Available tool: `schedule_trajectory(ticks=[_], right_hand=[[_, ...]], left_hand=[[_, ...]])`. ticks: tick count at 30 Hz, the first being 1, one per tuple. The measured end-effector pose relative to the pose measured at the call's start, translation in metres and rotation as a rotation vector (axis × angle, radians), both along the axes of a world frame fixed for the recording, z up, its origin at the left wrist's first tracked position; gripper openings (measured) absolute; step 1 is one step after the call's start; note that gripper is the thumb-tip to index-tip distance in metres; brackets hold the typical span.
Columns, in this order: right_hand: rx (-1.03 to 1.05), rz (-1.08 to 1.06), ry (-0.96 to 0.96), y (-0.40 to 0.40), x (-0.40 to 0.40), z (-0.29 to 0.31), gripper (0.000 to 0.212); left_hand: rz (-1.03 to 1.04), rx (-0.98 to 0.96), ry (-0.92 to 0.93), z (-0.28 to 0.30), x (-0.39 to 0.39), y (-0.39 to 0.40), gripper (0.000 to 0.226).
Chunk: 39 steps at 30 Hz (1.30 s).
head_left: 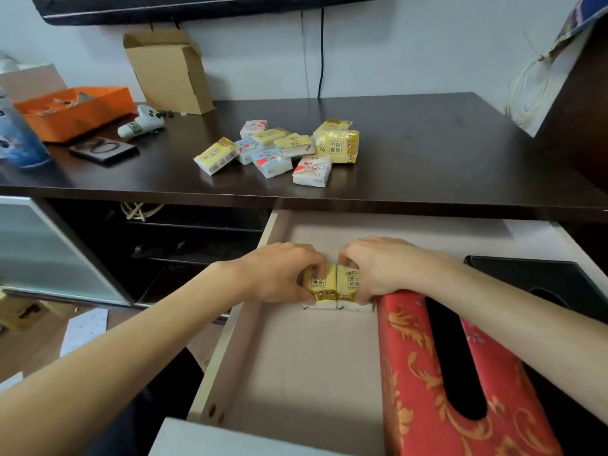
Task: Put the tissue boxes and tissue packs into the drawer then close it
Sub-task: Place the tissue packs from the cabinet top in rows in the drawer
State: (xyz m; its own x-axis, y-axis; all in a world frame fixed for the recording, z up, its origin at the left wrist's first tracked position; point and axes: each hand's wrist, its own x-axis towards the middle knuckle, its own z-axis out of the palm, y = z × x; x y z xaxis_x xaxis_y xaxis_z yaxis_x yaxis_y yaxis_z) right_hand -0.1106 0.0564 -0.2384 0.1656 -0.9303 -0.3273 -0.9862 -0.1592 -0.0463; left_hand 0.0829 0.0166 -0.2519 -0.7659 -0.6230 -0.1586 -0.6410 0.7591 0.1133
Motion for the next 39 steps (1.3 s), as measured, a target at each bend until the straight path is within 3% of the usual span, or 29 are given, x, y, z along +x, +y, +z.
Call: schedule_trajectory(ticks=[6, 11, 13, 18, 22, 24, 27, 30, 35, 39], right_hand=[[0.048, -0.034, 0.022, 0.004, 0.007, 0.010, 0.064], [0.064, -0.076, -0.033, 0.006, 0.010, 0.027, 0.083], [0.004, -0.077, -0.097, 0.005, 0.009, 0.036, 0.075], [-0.256, -0.132, -0.490, -0.008, 0.009, 0.064, 0.023], [-0.564, -0.183, -0.714, -0.037, 0.012, 0.081, 0.016], [-0.682, -0.208, -0.660, -0.058, 0.010, 0.090, 0.022], [-0.730, -0.258, -0.491, -0.093, 0.002, 0.096, 0.039], [-0.664, -0.320, -0.452, -0.121, -0.008, 0.089, 0.049], [-0.646, -0.337, -0.501, -0.133, -0.018, 0.080, 0.019], [-0.686, -0.337, -0.519, -0.122, -0.026, 0.078, 0.033]], left_hand=[[0.005, -0.002, -0.018, 0.004, -0.001, 0.007, 0.043], [-0.022, -0.027, -0.074, 0.008, -0.004, 0.009, 0.046], [-0.044, -0.048, -0.052, 0.012, -0.001, 0.007, 0.048], [0.092, -0.128, 0.302, 0.052, 0.029, -0.006, 0.026], [0.346, -0.227, 0.721, 0.065, 0.060, -0.042, 0.017], [0.494, -0.367, 0.847, 0.064, 0.072, -0.065, 0.023], [0.671, -0.564, 0.738, 0.048, 0.090, -0.095, 0.040], [0.781, -0.478, 0.614, 0.028, 0.098, -0.115, 0.055], [0.768, -0.405, 0.647, 0.030, 0.092, -0.136, 0.048], [0.790, -0.366, 0.764, 0.034, 0.095, -0.137, 0.035]])
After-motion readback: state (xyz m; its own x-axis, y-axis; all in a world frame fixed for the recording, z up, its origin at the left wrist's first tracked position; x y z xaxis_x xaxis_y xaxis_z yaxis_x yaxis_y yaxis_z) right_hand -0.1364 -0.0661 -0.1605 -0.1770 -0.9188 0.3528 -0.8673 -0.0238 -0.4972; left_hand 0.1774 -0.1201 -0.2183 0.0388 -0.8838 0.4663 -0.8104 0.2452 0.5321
